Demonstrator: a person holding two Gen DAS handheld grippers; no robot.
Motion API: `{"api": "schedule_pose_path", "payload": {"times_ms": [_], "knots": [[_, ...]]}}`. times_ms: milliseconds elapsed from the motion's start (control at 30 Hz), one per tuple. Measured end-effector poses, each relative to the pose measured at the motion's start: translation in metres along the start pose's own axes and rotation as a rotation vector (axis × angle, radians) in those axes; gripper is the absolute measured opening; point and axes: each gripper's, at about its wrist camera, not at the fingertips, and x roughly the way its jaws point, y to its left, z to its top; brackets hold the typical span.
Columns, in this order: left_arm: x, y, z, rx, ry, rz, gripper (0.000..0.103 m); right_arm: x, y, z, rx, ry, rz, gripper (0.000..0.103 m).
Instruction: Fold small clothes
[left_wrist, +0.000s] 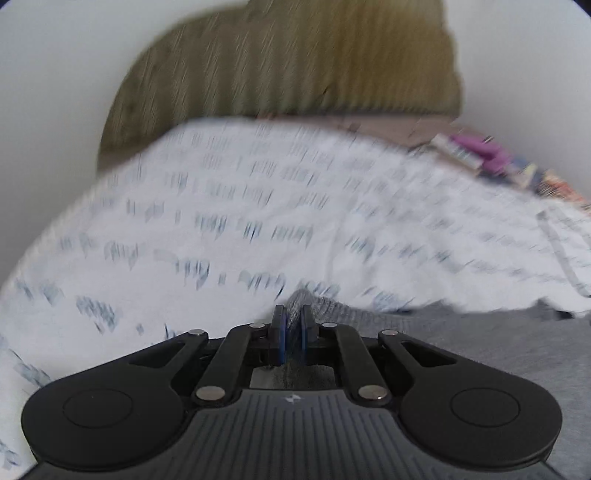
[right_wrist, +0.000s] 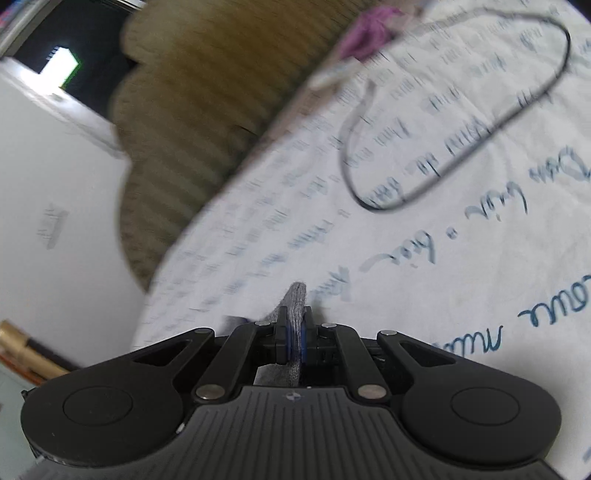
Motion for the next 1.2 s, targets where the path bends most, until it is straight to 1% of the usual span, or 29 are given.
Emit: {"api": "schedule_pose_path", "payload": {"times_ms": [67, 133, 200, 267, 300, 333, 367, 400, 433, 467, 500, 533, 600, 633, 700, 733, 767, 800, 833, 900, 967, 1033, 1067, 1133, 1200], "knots": [[0.011, -0.005, -0.007, 0.03, 0.002, 0.03, 0.007, 0.011, -0.001, -0.005, -0.023, 0.011, -0.046, 0.009], [0.008, -0.008, -0.011, 0.057, -0.034, 0.047, 0.009, 0.013, -0.002, -0.012, -0.015, 0.002, -0.052, 0.018], [-0.001, -0.008, -0.013, 0.072, -0.067, 0.04, 0.009, 0.01, -0.004, -0.014, 0.005, 0.007, -0.044, 0.026], [-0.016, -0.003, -0.015, 0.06, -0.098, 0.047, 0.011, -0.001, -0.007, -0.013, 0.054, 0.009, -0.024, 0.042], [-0.027, 0.001, -0.016, 0.05, -0.119, 0.059, 0.011, -0.011, -0.007, -0.014, 0.075, 0.002, -0.025, 0.047], [-0.04, 0.006, -0.02, 0.038, -0.141, 0.063, 0.012, -0.025, -0.006, -0.015, 0.085, -0.012, -0.016, 0.058], [-0.055, 0.01, -0.026, 0.025, -0.161, 0.059, 0.012, -0.043, -0.005, -0.019, 0.086, -0.035, -0.003, 0.062], [-0.068, 0.016, -0.033, 0.011, -0.173, 0.052, 0.015, -0.062, -0.003, -0.026, 0.074, -0.061, 0.004, 0.063], [-0.082, 0.02, -0.04, -0.013, -0.176, 0.047, 0.022, -0.08, 0.0, -0.035, 0.051, -0.073, 0.007, 0.064], [-0.096, 0.024, -0.051, -0.057, -0.175, 0.047, 0.026, -0.098, 0.003, -0.045, 0.026, -0.07, 0.004, 0.064], [-0.109, 0.028, -0.065, -0.106, -0.169, 0.041, 0.037, -0.115, 0.004, -0.059, 0.001, -0.062, -0.004, 0.064], [-0.12, 0.028, -0.079, -0.142, -0.154, 0.021, 0.045, -0.129, 0.005, -0.075, -0.015, -0.051, -0.013, 0.064], [-0.139, 0.026, -0.11, -0.189, -0.125, -0.038, 0.046, -0.145, 0.004, -0.106, -0.031, 0.003, -0.037, 0.064], [-0.146, 0.022, -0.124, -0.208, -0.109, -0.053, 0.046, -0.151, 0.004, -0.12, -0.034, 0.022, -0.041, 0.064], [-0.154, 0.018, -0.148, -0.273, -0.063, -0.09, 0.046, -0.156, 0.006, -0.143, -0.014, 0.051, -0.025, 0.064], [-0.156, 0.016, -0.157, -0.307, -0.053, -0.097, 0.049, -0.155, 0.005, -0.152, 0.015, 0.066, -0.002, 0.064], [-0.159, 0.014, -0.165, -0.341, -0.061, -0.094, 0.052, -0.152, 0.006, -0.159, 0.04, 0.082, 0.022, 0.064], [-0.161, 0.013, -0.171, -0.369, -0.076, -0.097, 0.058, -0.147, 0.008, -0.164, 0.053, 0.095, 0.036, 0.064], [-0.161, 0.011, -0.172, -0.39, -0.077, -0.102, 0.062, -0.142, 0.011, -0.168, 0.046, 0.105, 0.037, 0.065], [-0.162, 0.007, -0.17, -0.41, -0.072, -0.099, 0.063, -0.134, 0.02, -0.173, 0.037, 0.104, 0.033, 0.064], [-0.159, 0.003, -0.166, -0.406, -0.06, -0.129, 0.063, -0.126, 0.025, -0.173, 0.04, 0.111, 0.041, 0.061], [-0.16, 0.002, -0.166, -0.422, -0.046, -0.118, 0.063, -0.12, 0.033, -0.177, 0.004, 0.124, 0.008, 0.06], [-0.161, 0.003, -0.167, -0.438, -0.048, -0.128, 0.063, -0.12, 0.036, -0.178, -0.011, 0.127, -0.002, 0.061], [-0.161, 0.008, -0.17, -0.477, -0.033, -0.16, 0.063, -0.125, 0.037, -0.179, 0.002, 0.132, 0.007, 0.06], [-0.156, 0.011, -0.174, -0.512, -0.027, -0.165, 0.061, -0.125, 0.036, -0.181, 0.006, 0.127, 0.002, 0.053]]}}
